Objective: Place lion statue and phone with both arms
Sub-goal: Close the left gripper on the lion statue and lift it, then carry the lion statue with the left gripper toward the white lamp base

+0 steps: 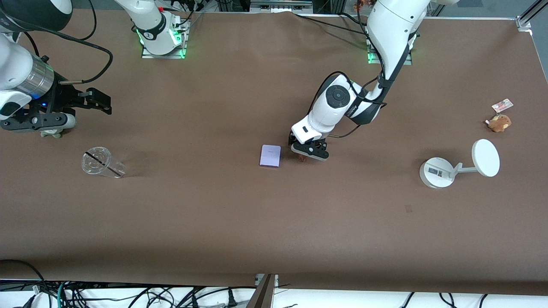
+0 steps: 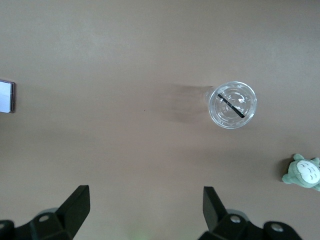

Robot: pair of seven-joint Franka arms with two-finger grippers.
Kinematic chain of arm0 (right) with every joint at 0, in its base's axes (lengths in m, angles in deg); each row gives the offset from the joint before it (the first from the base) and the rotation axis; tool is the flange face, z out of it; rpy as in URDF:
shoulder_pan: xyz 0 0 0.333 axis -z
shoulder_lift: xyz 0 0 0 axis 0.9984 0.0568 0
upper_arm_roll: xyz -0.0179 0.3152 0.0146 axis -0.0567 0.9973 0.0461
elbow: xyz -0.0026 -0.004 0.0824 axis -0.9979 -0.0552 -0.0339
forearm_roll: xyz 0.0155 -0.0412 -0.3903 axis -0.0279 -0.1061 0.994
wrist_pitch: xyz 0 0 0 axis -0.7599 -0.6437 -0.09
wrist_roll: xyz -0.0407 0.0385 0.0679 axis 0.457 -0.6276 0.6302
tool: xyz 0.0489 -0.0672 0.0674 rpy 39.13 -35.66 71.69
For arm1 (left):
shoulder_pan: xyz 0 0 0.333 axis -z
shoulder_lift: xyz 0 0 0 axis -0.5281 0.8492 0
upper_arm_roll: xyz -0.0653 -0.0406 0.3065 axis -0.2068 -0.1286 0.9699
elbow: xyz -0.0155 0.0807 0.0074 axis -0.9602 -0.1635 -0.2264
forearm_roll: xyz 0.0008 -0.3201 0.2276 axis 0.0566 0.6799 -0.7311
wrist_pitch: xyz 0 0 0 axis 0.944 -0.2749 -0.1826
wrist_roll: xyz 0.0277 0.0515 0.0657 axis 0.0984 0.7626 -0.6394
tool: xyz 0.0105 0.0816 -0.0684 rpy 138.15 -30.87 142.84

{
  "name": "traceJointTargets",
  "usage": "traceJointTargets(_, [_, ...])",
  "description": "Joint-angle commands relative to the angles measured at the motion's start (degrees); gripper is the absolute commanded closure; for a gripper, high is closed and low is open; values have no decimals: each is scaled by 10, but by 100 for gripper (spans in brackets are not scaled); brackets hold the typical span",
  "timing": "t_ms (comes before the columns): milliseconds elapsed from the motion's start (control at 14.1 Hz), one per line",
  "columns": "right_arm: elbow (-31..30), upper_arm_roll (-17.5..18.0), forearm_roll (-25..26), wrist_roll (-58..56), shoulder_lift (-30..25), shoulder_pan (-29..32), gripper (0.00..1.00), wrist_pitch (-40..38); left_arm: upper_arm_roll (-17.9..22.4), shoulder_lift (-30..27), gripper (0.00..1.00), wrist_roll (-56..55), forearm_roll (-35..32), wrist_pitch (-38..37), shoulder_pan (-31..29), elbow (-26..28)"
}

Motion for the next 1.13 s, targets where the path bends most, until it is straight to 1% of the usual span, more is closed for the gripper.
traceJointTargets(0, [16, -2, -2, -10, 6, 2, 0, -10, 6, -34, 94, 44, -3, -47, -8, 1])
traceJointTargets(142, [16, -6, -5, -9, 6, 3, 0, -11, 6, -69, 94, 49, -3, -108, -25, -3])
traceJointTargets(212, [16, -6, -5, -9, 6, 3, 0, -12, 6, -91, 94, 50, -3, -150, -36, -5])
traceJointTargets(354, [16, -6, -4, -9, 6, 3, 0, -11, 5, -131, 94, 69, -3, -232, -75, -16])
traceJointTargets(496, [15, -6, -3, -10, 6, 3, 0, -11, 4, -157, 93, 118, -2, -343, -121, -51])
traceJointTargets(566, [16, -6, -5, -10, 6, 3, 0, -11, 4, -164, 92, 138, -2, -408, -142, -75])
traceJointTargets(637, [16, -6, -6, -9, 6, 2, 0, -11, 4, -165, 88, 150, -2, -463, -165, -99])
traceJointTargets(708, [16, -5, -7, -7, 6, 1, 0, -11, 5, -165, 88, 164, -2, -504, -191, -117])
traceJointTargets(779, [15, -4, -7, -6, 6, 1, 0, -11, 5, -169, 89, 185, -2, -516, -215, -119])
traceJointTargets(920, [16, -4, -7, -9, 6, 2, 0, -10, 8, -165, 92, 220, -4, -512, -254, -118])
traceJointTargets(991, [16, -4, -6, -9, 7, 2, 0, -10, 9, -153, 92, 226, -11, -505, -271, -117])
traceJointTargets(1062, [16, -4, -5, -9, 6, 2, 0, -10, 7, -148, 91, 229, -33, -484, -287, -112])
